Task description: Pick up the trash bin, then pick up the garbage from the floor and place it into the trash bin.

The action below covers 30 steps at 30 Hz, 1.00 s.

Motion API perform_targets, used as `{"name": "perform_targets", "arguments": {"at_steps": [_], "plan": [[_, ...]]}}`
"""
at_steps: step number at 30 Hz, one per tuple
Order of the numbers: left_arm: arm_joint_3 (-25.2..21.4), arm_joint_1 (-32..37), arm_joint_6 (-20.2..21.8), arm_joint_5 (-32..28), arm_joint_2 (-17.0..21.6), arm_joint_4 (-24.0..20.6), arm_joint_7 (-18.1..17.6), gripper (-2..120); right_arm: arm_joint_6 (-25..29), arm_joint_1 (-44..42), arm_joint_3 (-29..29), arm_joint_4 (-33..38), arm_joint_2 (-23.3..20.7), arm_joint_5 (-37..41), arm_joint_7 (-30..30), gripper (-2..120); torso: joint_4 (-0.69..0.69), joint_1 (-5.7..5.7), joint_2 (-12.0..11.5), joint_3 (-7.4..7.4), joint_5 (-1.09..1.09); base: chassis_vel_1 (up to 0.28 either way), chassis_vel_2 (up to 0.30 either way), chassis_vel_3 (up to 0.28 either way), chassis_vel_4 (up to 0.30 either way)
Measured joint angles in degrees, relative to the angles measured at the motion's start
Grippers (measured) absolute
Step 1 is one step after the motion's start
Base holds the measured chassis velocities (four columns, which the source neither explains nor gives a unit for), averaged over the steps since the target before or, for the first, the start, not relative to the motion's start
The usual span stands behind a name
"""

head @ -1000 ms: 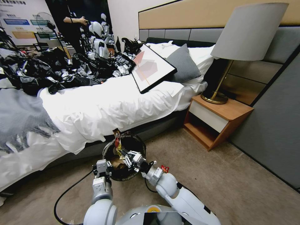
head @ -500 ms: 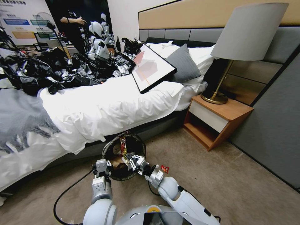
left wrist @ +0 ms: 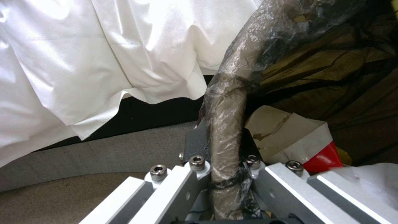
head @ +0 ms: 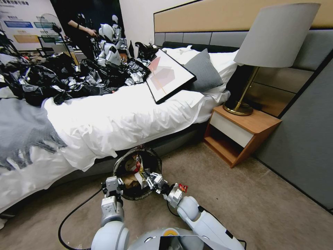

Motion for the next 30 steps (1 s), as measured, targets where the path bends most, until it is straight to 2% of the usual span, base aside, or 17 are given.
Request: {"name": "perform_targets", "arguments": {"at_steps": [4, 5, 7, 8, 10, 11, 13, 14, 15, 22, 30], "plan": [[0.07, 0.11, 0.07, 0.0, 0.08, 0.0, -0.02, 0, 0.0, -0.15, 0.07, 0.3, -0.12, 0.0, 0.0, 58, 0.0, 0.0, 0.0, 0.0, 0.0, 0.0, 0.0, 0.0, 0.0], [0.07, 0.11, 0.07, 0.0, 0.08, 0.0, -0.02, 0, 0.0, -0.15, 0.07, 0.3, -0.12, 0.0, 0.0, 58, 0.0, 0.0, 0.0, 0.0, 0.0, 0.0, 0.0, 0.0, 0.0], [0.09, 0.19, 0.14, 0.0, 0.18, 0.0, -0.03, 0, 0.02, -0.21, 0.22, 0.45, -0.24, 0.0, 0.01, 68, 0.0, 0.0, 0.0, 0.0, 0.0, 0.0, 0.0, 0.0, 0.0], [0.09, 0.19, 0.14, 0.0, 0.18, 0.0, -0.03, 0, 0.02, -0.21, 0.22, 0.45, -0.24, 0.0, 0.01, 68, 0.0, 0.0, 0.0, 0.0, 0.0, 0.0, 0.0, 0.0, 0.0], [0.1, 0.26, 0.23, -0.04, 0.27, 0.0, -0.05, 0, 0.03, -0.28, 0.35, 0.68, -0.42, 0.02, 0.06, 78, 0.0, 0.0, 0.0, 0.0, 0.0, 0.0, 0.0, 0.0, 0.0], [0.1, 0.26, 0.23, -0.04, 0.27, 0.0, -0.05, 0, 0.03, -0.28, 0.35, 0.68, -0.42, 0.02, 0.06, 78, 0.0, 0.0, 0.0, 0.0, 0.0, 0.0, 0.0, 0.0, 0.0], [0.13, 0.35, 0.61, -0.6, 0.38, -0.13, -0.11, 0, 0.04, -0.4, 0.46, 1.09, -0.58, 0.02, 0.07, 89, 0.0, 0.0, 0.0, 0.0, 0.0, 0.0, 0.0, 0.0, 0.0], [0.13, 0.35, 0.61, -0.6, 0.38, -0.13, -0.11, 0, 0.04, -0.4, 0.46, 1.09, -0.58, 0.02, 0.07, 89, 0.0, 0.0, 0.0, 0.0, 0.0, 0.0, 0.0, 0.0, 0.0], [0.24, 0.43, 0.94, -1.08, 0.43, -0.28, -0.13, 0, 0.04, -0.48, 0.49, 1.26, -0.58, 0.02, 0.07, 96, 0.0, 0.0, 0.0, 0.0, 0.0, 0.0, 0.0, 0.0, 0.0], [0.22, 0.64, 1.42, -1.33, 0.59, -0.4, -0.15, 0, 0.57, -0.95, 1.11, 2.67, -0.44, -0.42, -0.05, 110, 0.0, 0.0, 0.0, 0.0, 0.0, 0.0, 0.0, 0.0, 0.0], [0.0, 1.96, 4.72, -2.18, 1.15, -1.2, 0.17, 0, 2.33, -3.85, 4.51, 12.88, 0.05, -1.69, 0.39, 114, 0.0, 0.0, 0.0, 0.0, 0.0, 0.0, 0.0, 0.0, 0.0]]}}
